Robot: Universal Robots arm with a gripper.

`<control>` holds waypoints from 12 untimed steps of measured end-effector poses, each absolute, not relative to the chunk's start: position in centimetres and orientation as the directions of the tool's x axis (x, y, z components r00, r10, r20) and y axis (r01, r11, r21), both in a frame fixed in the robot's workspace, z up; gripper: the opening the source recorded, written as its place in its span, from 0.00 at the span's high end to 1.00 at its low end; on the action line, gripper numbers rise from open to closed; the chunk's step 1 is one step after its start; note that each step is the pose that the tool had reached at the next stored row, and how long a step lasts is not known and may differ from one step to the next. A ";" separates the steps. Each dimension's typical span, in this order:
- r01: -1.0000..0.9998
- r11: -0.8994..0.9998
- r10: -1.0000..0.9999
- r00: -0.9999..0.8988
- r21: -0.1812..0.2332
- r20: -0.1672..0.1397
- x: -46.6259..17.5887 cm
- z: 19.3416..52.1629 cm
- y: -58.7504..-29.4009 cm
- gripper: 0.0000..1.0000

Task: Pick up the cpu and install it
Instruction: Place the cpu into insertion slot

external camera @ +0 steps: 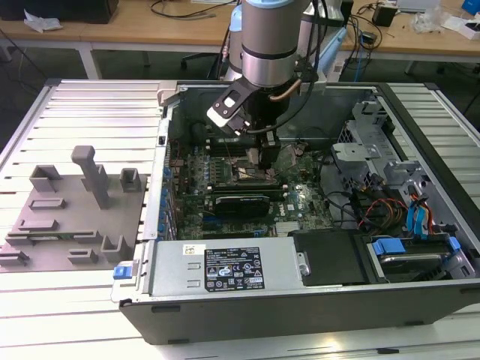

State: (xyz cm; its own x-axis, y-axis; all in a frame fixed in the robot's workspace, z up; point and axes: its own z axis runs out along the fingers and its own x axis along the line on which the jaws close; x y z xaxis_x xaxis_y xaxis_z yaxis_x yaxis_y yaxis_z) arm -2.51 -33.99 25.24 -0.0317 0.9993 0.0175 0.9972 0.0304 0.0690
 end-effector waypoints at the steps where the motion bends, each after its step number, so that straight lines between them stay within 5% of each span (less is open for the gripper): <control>1: 0.998 0.009 1.000 -0.010 0.069 0.018 -2.5 25.1 -34.0 0.45; 12: 0.997 0.025 1.000 -0.026 0.069 0.015 -2.7 24.9 -33.7 0.45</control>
State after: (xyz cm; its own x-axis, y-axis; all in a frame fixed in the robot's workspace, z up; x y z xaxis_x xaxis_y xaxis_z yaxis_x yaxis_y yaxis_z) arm -2.73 -33.67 24.91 -0.0264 0.9995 0.0150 0.9973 0.0254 0.0689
